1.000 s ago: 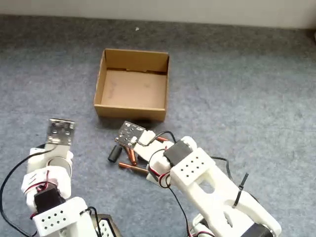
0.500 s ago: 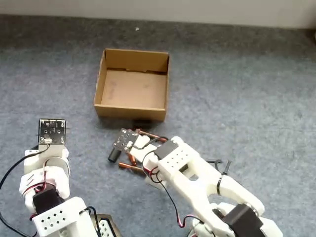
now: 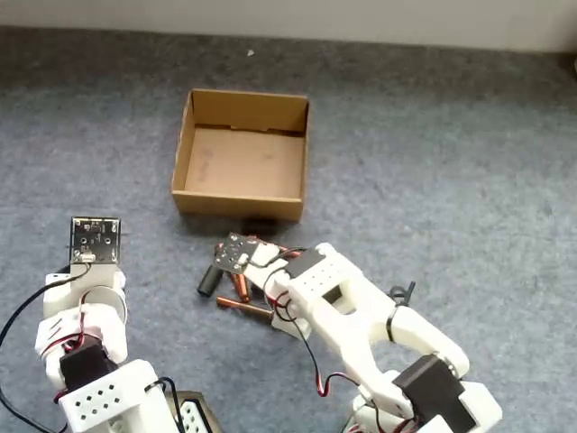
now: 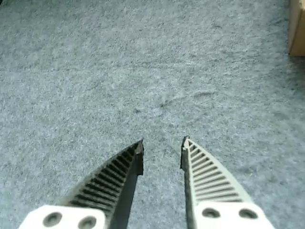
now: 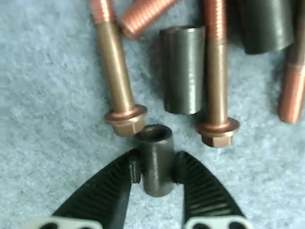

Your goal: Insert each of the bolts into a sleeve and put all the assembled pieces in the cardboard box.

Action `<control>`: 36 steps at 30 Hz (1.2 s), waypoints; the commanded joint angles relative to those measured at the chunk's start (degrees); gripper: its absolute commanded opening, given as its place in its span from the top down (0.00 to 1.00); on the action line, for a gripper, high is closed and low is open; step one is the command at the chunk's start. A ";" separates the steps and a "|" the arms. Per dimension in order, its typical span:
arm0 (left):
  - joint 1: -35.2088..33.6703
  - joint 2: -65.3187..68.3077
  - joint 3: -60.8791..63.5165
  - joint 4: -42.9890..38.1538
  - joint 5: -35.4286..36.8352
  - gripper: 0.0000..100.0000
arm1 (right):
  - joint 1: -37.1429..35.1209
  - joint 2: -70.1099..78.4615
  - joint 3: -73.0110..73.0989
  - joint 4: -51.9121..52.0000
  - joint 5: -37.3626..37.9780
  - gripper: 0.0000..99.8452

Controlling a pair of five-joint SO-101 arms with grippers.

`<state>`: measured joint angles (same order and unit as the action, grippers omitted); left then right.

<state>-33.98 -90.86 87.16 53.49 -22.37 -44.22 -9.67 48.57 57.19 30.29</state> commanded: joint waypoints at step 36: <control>38.99 51.03 -38.90 15.47 10.73 0.69 | 38.73 -39.34 9.36 -15.60 -33.05 1.00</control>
<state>-0.75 -52.00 53.85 69.32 -17.71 -6.33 -47.38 58.42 42.86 -2.15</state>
